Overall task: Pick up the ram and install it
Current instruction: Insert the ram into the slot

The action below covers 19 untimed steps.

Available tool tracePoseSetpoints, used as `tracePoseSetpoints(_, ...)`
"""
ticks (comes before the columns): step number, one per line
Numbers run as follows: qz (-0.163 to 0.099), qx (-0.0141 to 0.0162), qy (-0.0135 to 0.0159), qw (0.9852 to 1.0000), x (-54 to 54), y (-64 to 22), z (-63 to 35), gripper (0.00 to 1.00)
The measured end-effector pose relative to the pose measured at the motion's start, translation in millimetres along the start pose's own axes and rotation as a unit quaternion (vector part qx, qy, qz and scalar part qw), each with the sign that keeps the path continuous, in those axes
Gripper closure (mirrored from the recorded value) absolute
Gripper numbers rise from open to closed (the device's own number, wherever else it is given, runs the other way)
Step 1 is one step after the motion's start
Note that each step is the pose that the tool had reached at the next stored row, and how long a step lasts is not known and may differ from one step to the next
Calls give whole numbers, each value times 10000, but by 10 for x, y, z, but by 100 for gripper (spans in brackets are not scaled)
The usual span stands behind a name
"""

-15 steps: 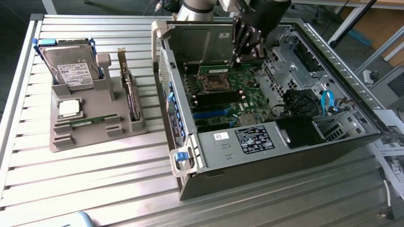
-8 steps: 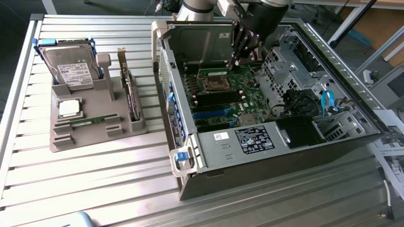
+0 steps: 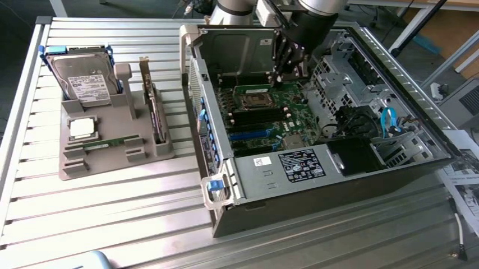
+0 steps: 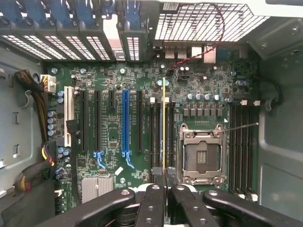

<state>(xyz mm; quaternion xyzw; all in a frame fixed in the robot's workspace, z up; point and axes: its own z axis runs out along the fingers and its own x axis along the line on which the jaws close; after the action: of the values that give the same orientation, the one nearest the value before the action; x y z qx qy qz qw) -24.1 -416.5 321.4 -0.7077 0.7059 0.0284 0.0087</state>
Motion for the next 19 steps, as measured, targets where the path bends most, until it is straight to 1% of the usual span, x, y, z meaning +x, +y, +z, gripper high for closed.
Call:
tracePoseSetpoints(12, 0, 0, 0, 10000, 9, -4, 166, 88)
tracePoseSetpoints(18, 0, 0, 0, 10000, 12, -6, 234, 88)
tracePoseSetpoints(19, 0, 0, 0, 10000, 14, -7, 258, 88)
